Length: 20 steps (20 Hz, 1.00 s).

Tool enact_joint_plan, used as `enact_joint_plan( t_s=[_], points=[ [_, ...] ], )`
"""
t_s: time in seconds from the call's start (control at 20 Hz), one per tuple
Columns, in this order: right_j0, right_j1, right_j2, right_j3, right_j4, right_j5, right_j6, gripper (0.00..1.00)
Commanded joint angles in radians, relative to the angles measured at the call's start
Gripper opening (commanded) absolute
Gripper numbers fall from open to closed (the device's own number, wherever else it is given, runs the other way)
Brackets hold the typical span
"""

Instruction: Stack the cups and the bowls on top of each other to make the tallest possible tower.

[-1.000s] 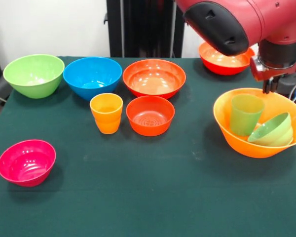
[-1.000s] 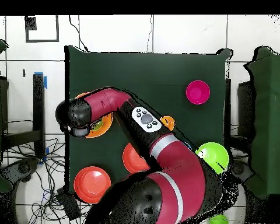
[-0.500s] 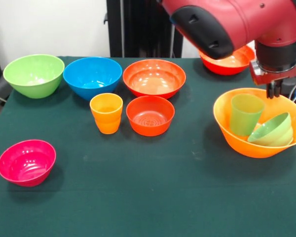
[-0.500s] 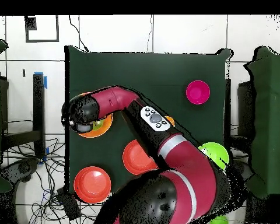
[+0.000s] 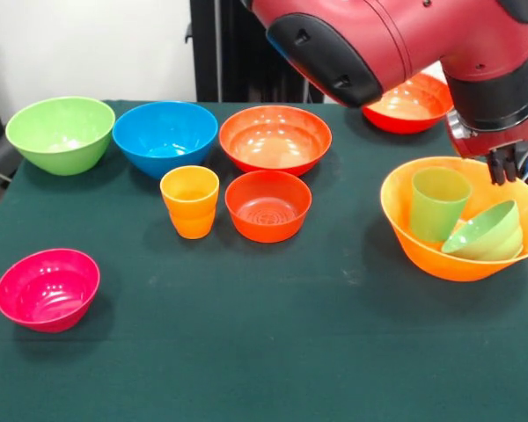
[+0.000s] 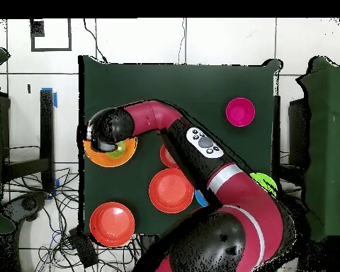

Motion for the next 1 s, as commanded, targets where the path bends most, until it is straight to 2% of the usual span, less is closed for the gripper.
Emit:
enact_joint_plan(
  t_s=[0.05,0.5,0.7,0.9,0.95,1.0],
  points=[
    [-0.029,0.062,0.047,0.006,-0.016,-0.099,-0.157,0.0],
    [-0.085,0.092,0.078,0.04,-0.059,-0.239,-0.152,0.0],
    [-0.093,0.119,0.075,0.025,-0.075,-0.262,-0.165,0.0],
    [-0.079,0.105,0.043,0.026,-0.096,-0.272,-0.143,0.0],
    [-0.076,0.097,0.037,0.029,-0.112,-0.286,-0.134,1.0],
    [-0.075,0.093,0.034,0.03,-0.118,-0.287,-0.138,1.0]
  ],
)
